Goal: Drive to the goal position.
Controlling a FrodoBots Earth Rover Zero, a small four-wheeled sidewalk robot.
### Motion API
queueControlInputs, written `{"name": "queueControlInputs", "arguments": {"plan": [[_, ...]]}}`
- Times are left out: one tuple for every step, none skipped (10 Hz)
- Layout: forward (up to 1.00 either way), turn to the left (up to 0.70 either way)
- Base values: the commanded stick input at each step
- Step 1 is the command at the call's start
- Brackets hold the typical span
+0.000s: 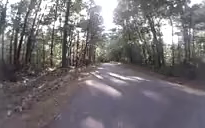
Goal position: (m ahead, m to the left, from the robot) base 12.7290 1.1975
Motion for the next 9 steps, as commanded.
{"name": "queueControlInputs", "arguments": {"plan": [[0.7,-0.01],[0.7,-0.01],[0.7,-0.01],[0.7,-0.01],[0.7,-0.01],[0.7,-0.01],[0.7,-0.01],[0.7,-0.01],[0.7,-0.01]]}}
